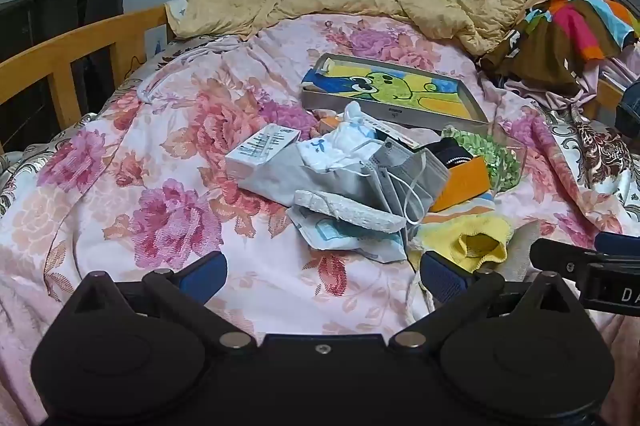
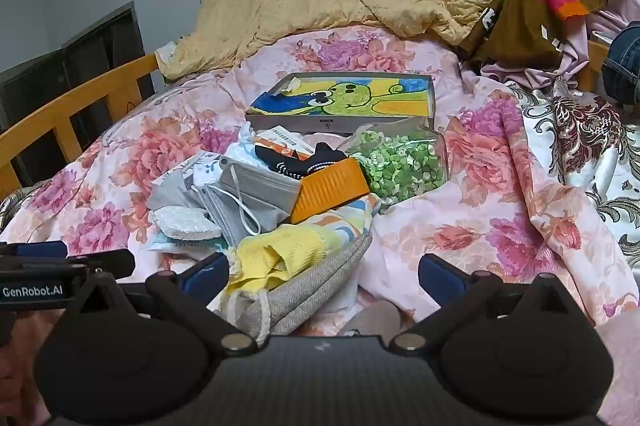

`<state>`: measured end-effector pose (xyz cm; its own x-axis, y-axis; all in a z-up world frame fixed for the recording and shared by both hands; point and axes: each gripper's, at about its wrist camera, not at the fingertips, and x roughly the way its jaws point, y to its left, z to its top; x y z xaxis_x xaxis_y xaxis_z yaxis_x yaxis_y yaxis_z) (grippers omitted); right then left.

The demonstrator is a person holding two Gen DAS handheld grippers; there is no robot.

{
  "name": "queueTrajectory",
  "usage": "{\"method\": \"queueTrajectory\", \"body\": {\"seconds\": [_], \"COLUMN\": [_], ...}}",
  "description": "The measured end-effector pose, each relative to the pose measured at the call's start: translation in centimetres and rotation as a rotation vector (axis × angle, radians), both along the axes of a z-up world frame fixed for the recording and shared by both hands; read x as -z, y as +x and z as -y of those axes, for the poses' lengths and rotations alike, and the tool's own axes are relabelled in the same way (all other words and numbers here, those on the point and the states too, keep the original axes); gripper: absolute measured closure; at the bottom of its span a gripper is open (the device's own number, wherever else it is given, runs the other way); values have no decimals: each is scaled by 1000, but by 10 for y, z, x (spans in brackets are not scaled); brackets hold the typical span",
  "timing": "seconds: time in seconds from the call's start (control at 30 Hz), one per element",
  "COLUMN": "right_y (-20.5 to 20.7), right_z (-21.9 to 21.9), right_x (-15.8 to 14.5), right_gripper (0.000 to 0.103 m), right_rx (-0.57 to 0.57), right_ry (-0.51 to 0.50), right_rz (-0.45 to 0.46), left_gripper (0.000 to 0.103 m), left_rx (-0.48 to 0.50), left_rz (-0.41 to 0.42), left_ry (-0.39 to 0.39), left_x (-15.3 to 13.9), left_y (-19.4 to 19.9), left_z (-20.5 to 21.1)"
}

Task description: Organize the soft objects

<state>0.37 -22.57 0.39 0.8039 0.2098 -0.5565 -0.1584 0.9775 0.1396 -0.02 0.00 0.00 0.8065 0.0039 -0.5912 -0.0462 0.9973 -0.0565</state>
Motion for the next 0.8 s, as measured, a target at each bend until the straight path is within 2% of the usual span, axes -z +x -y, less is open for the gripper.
{"method": "queueTrajectory", "body": {"seconds": [0.27,0.3,0.8], "right_y": [0,0,1], "right_z": [0,0,-1], "right_x": [0,0,0], "right_gripper": [0,0,0], "right_rx": [0,0,0], "right_ry": [-2,-2,-4], "right_rz": [-2,-2,-4], "left_gripper": [1,1,1], "left_rx": [-21,3,1], "left_rz": [-3,-5,-5], "left_ry": [0,-1,-6], "left_x": [0,0,0], "left_y": [-1,0,0], "left_z": [0,0,6]}}
